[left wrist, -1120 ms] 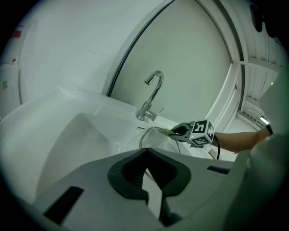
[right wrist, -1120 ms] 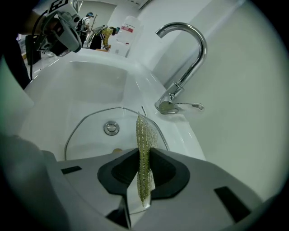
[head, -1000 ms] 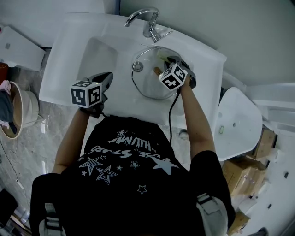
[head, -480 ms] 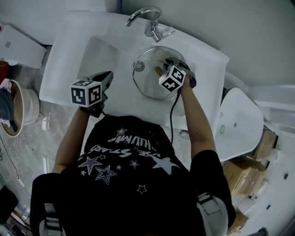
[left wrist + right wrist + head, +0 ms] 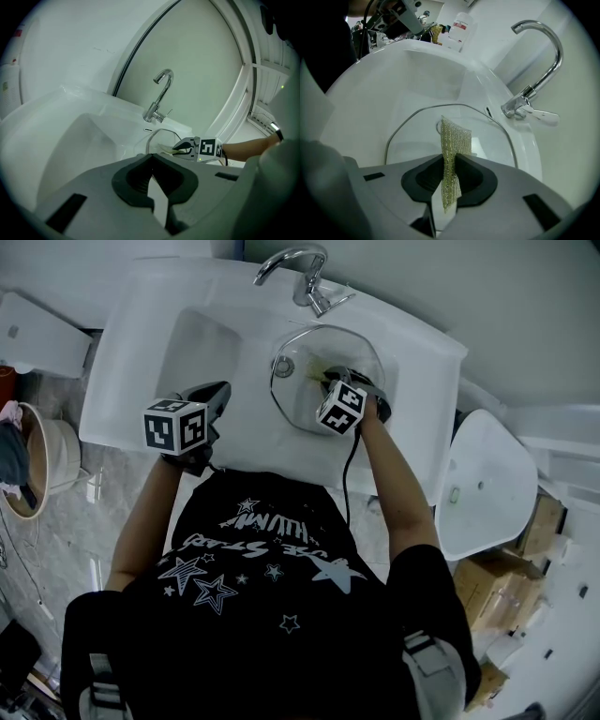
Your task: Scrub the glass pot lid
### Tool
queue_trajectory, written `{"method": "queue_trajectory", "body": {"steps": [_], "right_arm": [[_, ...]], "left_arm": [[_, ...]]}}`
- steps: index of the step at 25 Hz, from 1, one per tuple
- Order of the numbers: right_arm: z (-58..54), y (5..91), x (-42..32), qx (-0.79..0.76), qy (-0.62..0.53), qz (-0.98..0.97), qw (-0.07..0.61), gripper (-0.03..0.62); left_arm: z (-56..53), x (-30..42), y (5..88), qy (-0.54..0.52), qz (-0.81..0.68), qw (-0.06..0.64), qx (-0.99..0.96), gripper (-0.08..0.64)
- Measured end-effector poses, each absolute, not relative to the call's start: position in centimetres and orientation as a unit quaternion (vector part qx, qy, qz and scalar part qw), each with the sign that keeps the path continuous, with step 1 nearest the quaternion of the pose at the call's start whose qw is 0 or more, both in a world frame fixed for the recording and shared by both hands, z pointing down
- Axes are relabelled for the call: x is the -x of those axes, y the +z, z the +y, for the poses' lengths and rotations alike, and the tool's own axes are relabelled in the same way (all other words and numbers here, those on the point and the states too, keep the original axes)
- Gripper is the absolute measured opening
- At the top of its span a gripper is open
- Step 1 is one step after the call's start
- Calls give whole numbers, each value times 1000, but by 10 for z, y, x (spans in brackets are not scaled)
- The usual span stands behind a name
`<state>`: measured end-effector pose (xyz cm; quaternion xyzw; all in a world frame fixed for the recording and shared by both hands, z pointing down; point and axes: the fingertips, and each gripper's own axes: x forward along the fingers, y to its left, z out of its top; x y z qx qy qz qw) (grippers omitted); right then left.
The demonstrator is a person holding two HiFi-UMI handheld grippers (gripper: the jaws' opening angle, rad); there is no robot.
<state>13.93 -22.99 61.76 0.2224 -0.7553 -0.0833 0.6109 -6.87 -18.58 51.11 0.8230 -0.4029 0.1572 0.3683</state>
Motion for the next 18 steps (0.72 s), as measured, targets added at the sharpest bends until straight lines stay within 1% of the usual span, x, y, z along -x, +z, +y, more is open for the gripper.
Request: {"method": "queue_trajectory", "body": {"steps": [18], "right_arm": [[-173, 647, -130, -188, -24, -772, 606, 74]], "left_arm": [[-168, 70, 515, 158, -399, 376, -822, 8]]}}
